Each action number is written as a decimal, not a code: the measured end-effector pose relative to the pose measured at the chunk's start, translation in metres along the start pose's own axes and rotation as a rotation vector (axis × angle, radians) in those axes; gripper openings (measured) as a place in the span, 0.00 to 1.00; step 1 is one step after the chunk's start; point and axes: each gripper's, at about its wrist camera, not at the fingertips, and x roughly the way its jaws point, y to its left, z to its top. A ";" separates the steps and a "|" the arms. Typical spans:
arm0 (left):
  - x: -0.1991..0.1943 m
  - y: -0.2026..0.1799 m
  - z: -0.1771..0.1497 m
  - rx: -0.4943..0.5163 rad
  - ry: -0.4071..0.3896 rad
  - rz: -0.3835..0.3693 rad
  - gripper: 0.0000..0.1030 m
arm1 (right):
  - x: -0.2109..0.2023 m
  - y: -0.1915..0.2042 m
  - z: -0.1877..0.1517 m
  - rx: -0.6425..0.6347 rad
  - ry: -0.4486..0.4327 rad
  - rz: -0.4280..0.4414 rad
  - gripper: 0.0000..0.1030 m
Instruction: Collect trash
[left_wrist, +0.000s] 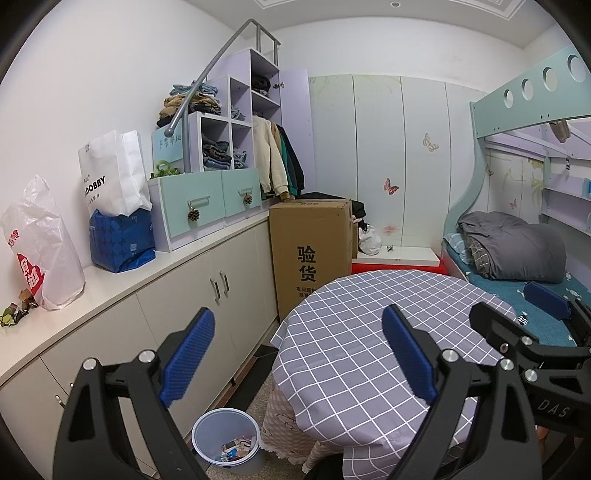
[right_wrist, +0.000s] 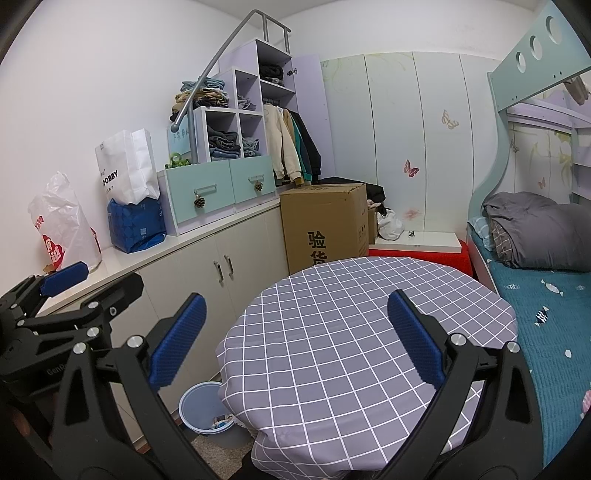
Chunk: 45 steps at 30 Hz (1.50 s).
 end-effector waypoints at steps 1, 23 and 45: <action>0.000 0.000 0.000 0.000 0.000 -0.001 0.87 | 0.000 0.000 0.000 0.000 -0.001 0.000 0.94; 0.001 0.002 0.000 0.003 0.004 -0.003 0.87 | 0.000 0.001 -0.001 0.001 0.000 -0.002 0.94; 0.005 0.010 -0.004 0.013 0.011 -0.001 0.87 | 0.000 0.004 -0.005 0.009 0.005 0.001 0.94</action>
